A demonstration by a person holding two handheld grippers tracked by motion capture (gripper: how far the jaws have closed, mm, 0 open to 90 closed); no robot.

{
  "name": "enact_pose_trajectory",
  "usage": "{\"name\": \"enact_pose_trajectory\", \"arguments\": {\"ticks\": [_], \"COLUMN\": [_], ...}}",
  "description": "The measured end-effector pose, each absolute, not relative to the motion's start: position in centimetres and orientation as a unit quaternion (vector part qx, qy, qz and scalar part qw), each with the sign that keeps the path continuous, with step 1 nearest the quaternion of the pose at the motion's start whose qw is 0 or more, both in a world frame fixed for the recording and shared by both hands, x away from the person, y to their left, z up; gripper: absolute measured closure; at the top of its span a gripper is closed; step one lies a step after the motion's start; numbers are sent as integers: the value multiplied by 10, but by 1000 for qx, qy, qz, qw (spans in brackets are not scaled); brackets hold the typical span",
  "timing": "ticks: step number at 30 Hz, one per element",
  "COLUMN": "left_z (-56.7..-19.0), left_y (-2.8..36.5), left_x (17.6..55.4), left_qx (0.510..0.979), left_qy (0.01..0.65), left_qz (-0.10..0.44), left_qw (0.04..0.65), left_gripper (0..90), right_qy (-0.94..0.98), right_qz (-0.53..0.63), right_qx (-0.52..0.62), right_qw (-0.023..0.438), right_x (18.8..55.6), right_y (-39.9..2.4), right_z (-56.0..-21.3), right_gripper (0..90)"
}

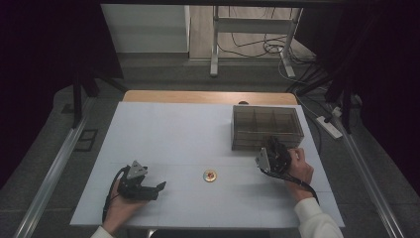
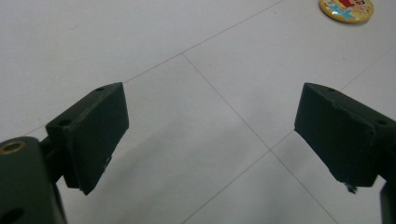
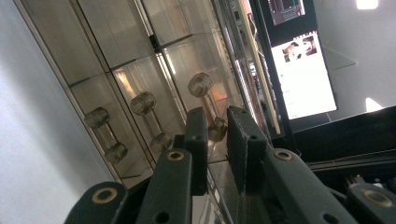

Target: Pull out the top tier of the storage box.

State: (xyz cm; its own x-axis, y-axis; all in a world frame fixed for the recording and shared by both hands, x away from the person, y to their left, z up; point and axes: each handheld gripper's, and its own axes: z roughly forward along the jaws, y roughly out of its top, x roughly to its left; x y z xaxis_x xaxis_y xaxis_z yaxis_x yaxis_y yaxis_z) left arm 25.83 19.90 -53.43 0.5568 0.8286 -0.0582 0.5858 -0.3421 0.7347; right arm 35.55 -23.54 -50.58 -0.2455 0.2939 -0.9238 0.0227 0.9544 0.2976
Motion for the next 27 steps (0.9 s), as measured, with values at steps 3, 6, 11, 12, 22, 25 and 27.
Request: {"name": "enact_pose_trajectory", "arguments": {"ticks": [3, 6, 11, 12, 22, 25, 27], "left_z": [-534, -534, -534, -534, -534, -534, -534], "left_y": [199, 199, 199, 199, 200, 200, 200], "left_x": [258, 258, 258, 258, 258, 258, 258], "left_qx": [802, 802, 802, 802, 802, 802, 802], "left_qy": [441, 441, 441, 441, 441, 441, 441], "left_qz": [166, 165, 165, 165, 166, 166, 166], "left_qw": [367, 367, 367, 367, 368, 368, 368], "left_gripper": [97, 97, 97, 97, 97, 97, 97], "right_qy": [781, 779, 778, 778, 776, 775, 773], "right_qz": [107, 101, 98, 98, 95, 94, 94], "right_qx": [98, 93, 91, 90, 87, 84, 84], "right_qw": [607, 612, 614, 615, 617, 619, 621], "right_x": [355, 355, 355, 355, 354, 354, 354], "right_y": [-235, -235, -234, -234, -234, -234, -234], "right_z": [-506, -507, -507, -507, -507, -507, -508], "right_gripper": [784, 790, 793, 794, 800, 800, 800]}}
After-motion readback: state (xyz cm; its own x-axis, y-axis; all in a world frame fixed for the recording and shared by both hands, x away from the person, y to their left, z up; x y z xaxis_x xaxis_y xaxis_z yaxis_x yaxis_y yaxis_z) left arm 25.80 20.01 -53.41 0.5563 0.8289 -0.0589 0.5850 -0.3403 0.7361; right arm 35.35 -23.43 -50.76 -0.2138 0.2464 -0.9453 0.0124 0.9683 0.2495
